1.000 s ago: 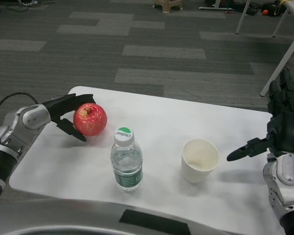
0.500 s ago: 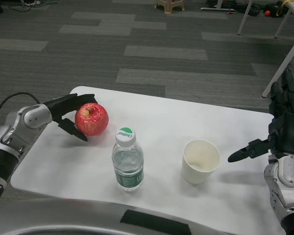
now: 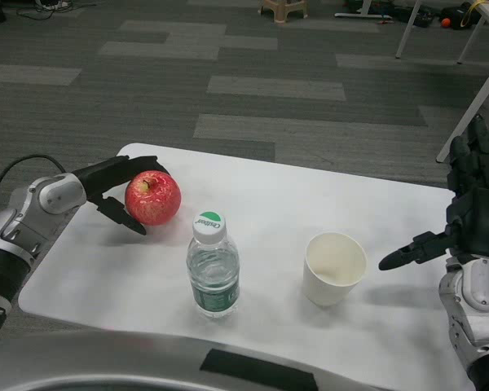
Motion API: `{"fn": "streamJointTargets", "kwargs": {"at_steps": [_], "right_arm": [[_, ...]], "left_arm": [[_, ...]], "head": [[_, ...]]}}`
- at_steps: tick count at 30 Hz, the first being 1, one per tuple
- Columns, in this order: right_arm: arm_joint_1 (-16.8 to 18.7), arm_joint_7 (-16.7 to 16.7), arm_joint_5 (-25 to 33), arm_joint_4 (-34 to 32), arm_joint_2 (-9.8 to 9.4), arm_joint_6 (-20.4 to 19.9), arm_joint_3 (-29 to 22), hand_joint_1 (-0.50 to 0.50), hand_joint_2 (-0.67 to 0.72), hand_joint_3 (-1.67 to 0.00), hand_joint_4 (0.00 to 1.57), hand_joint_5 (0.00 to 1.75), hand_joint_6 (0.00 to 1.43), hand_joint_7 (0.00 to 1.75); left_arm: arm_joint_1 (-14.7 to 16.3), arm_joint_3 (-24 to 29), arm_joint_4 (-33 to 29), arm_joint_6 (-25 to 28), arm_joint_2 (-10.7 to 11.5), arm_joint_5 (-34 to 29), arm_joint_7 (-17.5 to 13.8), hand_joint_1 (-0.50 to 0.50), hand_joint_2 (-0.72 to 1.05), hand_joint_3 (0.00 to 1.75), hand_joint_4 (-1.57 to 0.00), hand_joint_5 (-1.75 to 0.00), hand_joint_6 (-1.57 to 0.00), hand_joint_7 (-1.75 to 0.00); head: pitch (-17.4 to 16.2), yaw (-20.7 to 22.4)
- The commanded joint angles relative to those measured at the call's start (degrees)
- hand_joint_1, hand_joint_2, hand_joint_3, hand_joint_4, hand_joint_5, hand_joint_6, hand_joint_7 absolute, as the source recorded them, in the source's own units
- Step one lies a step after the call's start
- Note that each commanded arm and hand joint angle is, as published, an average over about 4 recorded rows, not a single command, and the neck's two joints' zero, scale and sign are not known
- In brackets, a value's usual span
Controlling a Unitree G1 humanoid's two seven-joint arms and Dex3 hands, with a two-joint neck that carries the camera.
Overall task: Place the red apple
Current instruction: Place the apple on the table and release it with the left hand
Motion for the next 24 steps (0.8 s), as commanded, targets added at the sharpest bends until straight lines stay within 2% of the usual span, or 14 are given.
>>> {"fn": "streamJointTargets", "kwargs": {"at_steps": [1, 3, 7, 17, 22, 24], "right_arm": [[0.0, 0.1, 0.3, 0.4, 0.12, 0.1, 0.1, -0.42, 0.72, 0.0, 0.0, 0.0, 0.0, 0.0], [0.0, 0.1, 0.3, 0.4, 0.12, 0.1, 0.1, -0.42, 0.72, 0.0, 0.0, 0.0, 0.0, 0.0], [0.0, 0.1, 0.3, 0.5, 0.12, 0.1, 0.2, -0.42, 0.72, 0.0, 0.0, 0.0, 0.0, 0.0], [0.0, 0.1, 0.3, 0.5, 0.12, 0.1, 0.2, -0.42, 0.72, 0.0, 0.0, 0.0, 0.0, 0.0], [0.0, 0.1, 0.3, 0.5, 0.12, 0.1, 0.2, -0.42, 0.72, 0.0, 0.0, 0.0, 0.0, 0.0], [0.0, 0.1, 0.3, 0.5, 0.12, 0.1, 0.2, -0.42, 0.72, 0.0, 0.0, 0.0, 0.0, 0.0]], "left_arm": [[0.7, 0.7, 0.1, -0.2, -0.3, -0.2, 0.4, -0.41, 1.05, 0.26, 0.0, -0.77, -0.42, -0.59], [0.6, 0.7, 0.1, -0.2, -0.3, -0.3, 0.5, -0.42, 1.05, 0.26, 0.0, -0.77, -0.42, -0.56], [0.6, 0.7, 0.3, -0.5, -0.4, -0.5, 0.6, -0.43, 1.05, 0.26, 0.0, -0.9, -0.39, -0.45], [0.6, 0.7, 0.9, -0.7, -0.4, -0.7, 0.6, -0.48, 1.05, 0.17, 0.0, -0.92, -0.12, -0.21], [0.6, 0.6, 1.2, -0.8, -0.5, -0.7, 0.6, -0.5, 1.05, 0.17, 0.0, -1.03, -0.08, -0.21], [0.6, 0.6, 1.4, -0.9, -0.6, -0.7, 0.6, -0.5, 1.05, 0.17, 0.0, -0.98, -0.08, -0.21]], "head": [[0.0, 0.0], [0.0, 0.1], [-0.1, 0.1], [-0.3, 0.3], [-0.3, 0.3], [-0.4, 0.3]]}}
